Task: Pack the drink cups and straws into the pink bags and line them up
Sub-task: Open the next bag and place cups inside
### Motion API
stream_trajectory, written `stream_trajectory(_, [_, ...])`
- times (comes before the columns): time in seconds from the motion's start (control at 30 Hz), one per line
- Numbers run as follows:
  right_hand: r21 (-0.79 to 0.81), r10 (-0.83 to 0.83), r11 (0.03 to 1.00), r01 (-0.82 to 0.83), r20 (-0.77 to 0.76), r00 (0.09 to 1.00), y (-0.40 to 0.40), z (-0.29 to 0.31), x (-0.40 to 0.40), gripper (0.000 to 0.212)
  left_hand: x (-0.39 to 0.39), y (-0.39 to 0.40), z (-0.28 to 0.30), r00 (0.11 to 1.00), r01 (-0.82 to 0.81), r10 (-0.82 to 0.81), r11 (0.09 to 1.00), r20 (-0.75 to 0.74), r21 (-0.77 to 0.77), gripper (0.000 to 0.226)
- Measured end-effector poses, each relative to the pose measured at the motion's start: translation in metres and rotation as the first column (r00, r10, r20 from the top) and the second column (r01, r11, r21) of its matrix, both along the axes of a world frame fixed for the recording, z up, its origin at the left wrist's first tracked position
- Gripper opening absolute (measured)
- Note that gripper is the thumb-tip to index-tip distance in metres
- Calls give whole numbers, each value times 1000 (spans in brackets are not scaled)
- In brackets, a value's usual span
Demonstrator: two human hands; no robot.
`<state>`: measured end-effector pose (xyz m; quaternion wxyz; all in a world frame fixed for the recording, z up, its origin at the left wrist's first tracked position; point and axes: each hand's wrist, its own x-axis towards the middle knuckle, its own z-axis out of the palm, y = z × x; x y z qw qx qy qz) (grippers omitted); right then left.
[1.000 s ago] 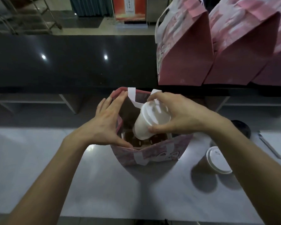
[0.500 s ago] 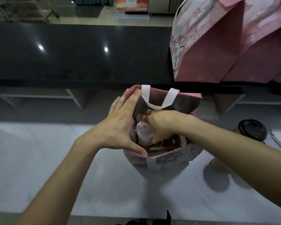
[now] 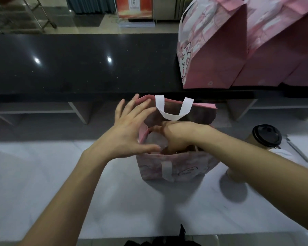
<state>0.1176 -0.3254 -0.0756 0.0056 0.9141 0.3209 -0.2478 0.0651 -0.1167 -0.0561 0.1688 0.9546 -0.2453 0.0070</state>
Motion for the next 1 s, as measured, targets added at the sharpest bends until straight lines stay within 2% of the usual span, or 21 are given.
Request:
stream_trajectory(0.1, [108,-102,989,102,-5,995,-25,39,-14,53,0,-4,14,991,-36,49,994,127,-104,69])
stream_trajectory(0.2, [286,-249,931,225,50,967,-63,76,-30,36,2,-17,25,957,-44,95,982,276,-183,35])
stream_trajectory(0.3, [515,-398,798,312,64,915,-108,96,-49,24,2,-45,36,950,-4,72,976,304,-217,28])
stream_trajectory(0.4, [611,-534,691,386,72,842,-155,90,-63,20,2,-83,42,959,84,-42,986,281,-141,29])
stream_trajectory(0.47, [579,-596,681,448,82,799,-182,74,-69,21,3,-109,43,957,137,-113,988,266,-73,31])
stream_trajectory(0.53, [473,-609,726,500,104,786,-208,52,-75,27,3,-134,42,958,175,-164,984,235,-27,33])
stream_trajectory(0.67, [164,-540,836,523,77,838,-236,-2,-96,82,2,-169,36,959,199,-214,976,189,92,43])
stream_trajectory(0.7, [114,-531,846,522,79,844,-239,-16,-100,84,1,-174,35,961,194,-215,973,176,127,46])
stream_trajectory(0.8, [7,-490,871,492,94,867,-241,-43,-105,67,-5,-181,34,971,164,-192,968,142,189,50])
stream_trajectory(0.87, [-13,-469,881,472,97,878,-241,-46,-102,60,-10,-181,36,977,147,-173,970,126,193,49])
stream_trajectory(0.93, [31,-464,885,464,119,878,-243,-37,-97,72,-15,-175,41,982,117,-141,977,128,177,47])
stream_trajectory(1.0, [142,-496,867,478,151,855,-245,-14,-91,87,-18,-164,46,985,58,-82,986,154,154,41])
